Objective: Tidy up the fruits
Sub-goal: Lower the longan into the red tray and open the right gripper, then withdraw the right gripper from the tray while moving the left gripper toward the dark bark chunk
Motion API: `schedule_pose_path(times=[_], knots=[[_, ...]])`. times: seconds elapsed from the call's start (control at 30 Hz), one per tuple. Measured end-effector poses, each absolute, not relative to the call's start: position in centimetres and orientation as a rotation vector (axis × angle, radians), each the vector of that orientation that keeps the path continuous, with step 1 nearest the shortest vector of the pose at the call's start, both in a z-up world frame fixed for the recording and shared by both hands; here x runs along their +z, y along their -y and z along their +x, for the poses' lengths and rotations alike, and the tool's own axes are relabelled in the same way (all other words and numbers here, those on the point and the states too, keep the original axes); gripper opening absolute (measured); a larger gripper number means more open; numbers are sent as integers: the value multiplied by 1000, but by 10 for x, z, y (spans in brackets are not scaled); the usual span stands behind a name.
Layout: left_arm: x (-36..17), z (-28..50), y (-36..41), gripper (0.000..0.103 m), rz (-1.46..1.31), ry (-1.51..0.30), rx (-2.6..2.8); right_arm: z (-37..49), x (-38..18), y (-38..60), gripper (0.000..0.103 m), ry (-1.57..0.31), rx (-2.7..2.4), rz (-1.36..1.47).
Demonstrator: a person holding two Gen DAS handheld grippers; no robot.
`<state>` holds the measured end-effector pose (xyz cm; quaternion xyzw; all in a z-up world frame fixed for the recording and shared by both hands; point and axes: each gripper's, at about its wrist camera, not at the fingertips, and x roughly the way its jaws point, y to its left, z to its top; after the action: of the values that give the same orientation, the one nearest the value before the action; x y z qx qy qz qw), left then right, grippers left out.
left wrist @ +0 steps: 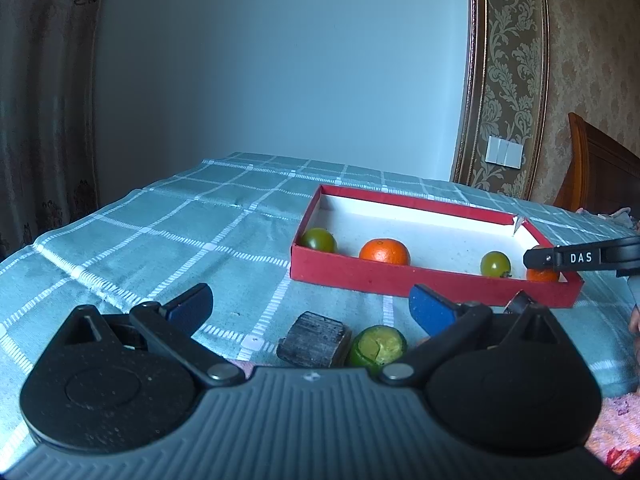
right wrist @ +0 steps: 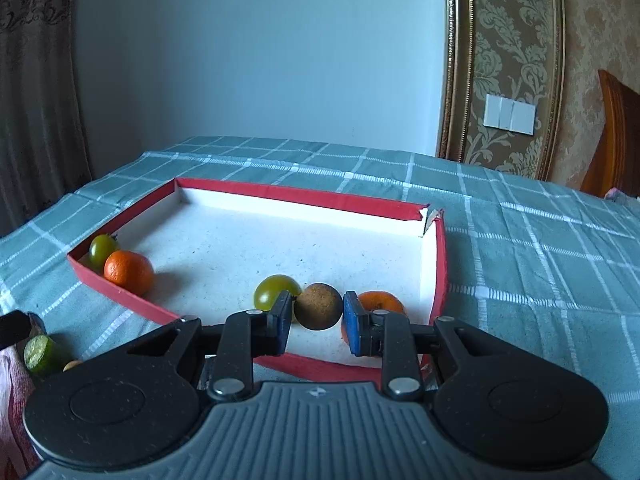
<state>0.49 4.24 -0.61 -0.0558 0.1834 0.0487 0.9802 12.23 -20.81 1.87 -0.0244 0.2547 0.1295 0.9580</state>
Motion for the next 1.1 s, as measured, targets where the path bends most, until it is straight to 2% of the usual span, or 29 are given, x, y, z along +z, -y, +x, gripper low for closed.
schedule_pose_path(times=[0.33, 0.37, 0.4, 0.47, 0.53, 0.77, 0.93, 1.1], knots=[[-6, 6, -43, 103, -111, -373, 111, 104, 33, 233, 29, -494, 253, 71], [-6, 6, -43, 103, -111, -370, 112, 97, 35, 237, 32, -486, 252, 87], [-6, 5, -42, 103, -110, -369, 114, 88, 37, 241, 36, -479, 249, 105], [-6, 4, -41, 103, -107, -366, 116, 70, 36, 246, 71, -469, 233, 142], [-6, 4, -41, 103, -107, -366, 117, 50, 29, 250, 80, -445, 214, 173], [-3, -1, -53, 103, -168, -342, 142, 33, -6, 256, 80, -489, 199, 243], [0, -8, -82, 103, -296, -349, 160, 38, -10, 266, 80, -515, 209, 325], [7, -25, -81, 103, -185, -302, 136, 40, -13, 269, 80, -532, 221, 352]])
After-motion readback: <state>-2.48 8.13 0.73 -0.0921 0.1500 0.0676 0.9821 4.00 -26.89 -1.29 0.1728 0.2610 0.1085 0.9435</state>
